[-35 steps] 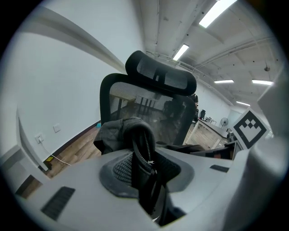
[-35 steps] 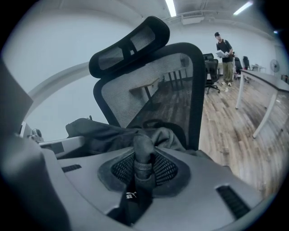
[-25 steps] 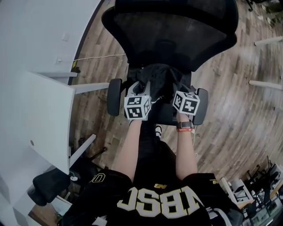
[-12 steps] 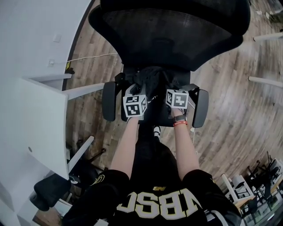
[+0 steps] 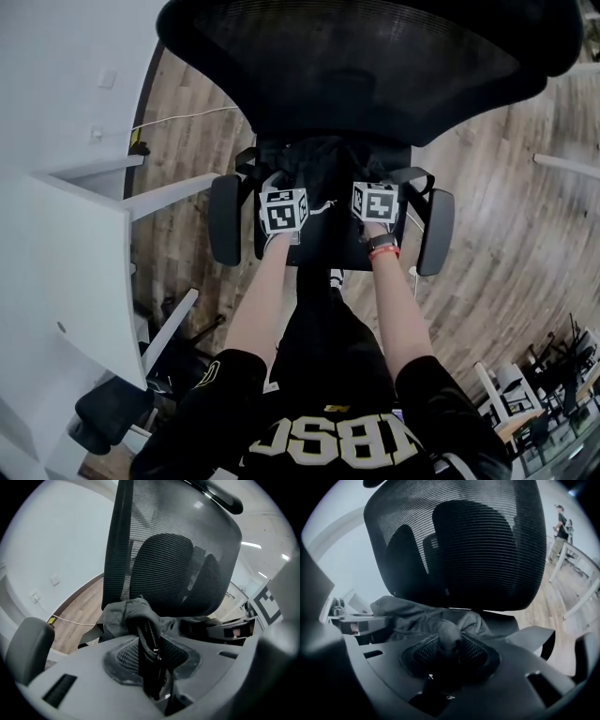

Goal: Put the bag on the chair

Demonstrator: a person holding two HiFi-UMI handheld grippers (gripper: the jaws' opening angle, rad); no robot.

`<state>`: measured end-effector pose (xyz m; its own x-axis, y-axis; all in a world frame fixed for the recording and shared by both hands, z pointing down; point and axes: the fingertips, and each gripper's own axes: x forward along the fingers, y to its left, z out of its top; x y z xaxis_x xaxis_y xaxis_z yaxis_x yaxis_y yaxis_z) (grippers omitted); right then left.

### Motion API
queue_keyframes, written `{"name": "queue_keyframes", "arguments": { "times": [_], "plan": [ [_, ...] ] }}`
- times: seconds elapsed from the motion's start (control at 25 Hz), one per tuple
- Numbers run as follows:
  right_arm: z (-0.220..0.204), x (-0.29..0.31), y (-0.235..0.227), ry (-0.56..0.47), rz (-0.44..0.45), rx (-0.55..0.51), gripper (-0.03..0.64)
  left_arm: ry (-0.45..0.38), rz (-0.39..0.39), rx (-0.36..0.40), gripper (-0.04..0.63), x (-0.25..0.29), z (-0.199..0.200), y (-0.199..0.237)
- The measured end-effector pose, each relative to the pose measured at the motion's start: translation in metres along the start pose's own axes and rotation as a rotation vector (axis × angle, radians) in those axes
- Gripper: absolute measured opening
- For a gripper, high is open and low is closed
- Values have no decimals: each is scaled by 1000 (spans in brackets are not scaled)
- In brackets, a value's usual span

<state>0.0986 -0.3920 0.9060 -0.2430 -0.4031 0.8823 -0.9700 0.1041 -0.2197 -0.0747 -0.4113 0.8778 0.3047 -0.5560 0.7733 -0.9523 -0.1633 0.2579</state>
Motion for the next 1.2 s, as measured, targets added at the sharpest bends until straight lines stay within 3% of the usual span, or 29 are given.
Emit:
{"name": "queue_keyframes", "arguments": {
  "times": [0.2, 0.36, 0.52, 0.6, 0.76, 1.2],
  "plan": [
    [7, 26, -14, -64, -51, -103, 144, -13, 40, 66, 134, 31, -6, 20],
    [8, 47, -28, -82, -67, -116, 182, -22, 25, 67, 211, 58, -10, 27],
    [9, 56, -38, -64, -45, -121, 357, -26, -40, 4, 358, 67, -8, 27],
    [13, 52, -44, -72, -53, -112, 396, -36, -39, -24, 392, 64, -6, 31],
    [17, 29, -52, -113, -78, -69, 406, -50, -16, -61, 414, 46, -9, 40],
    [16, -56, -22, -227, -30, -19, 402, -140, -39, -15, 413, -35, 12, -5]
  ]
}}
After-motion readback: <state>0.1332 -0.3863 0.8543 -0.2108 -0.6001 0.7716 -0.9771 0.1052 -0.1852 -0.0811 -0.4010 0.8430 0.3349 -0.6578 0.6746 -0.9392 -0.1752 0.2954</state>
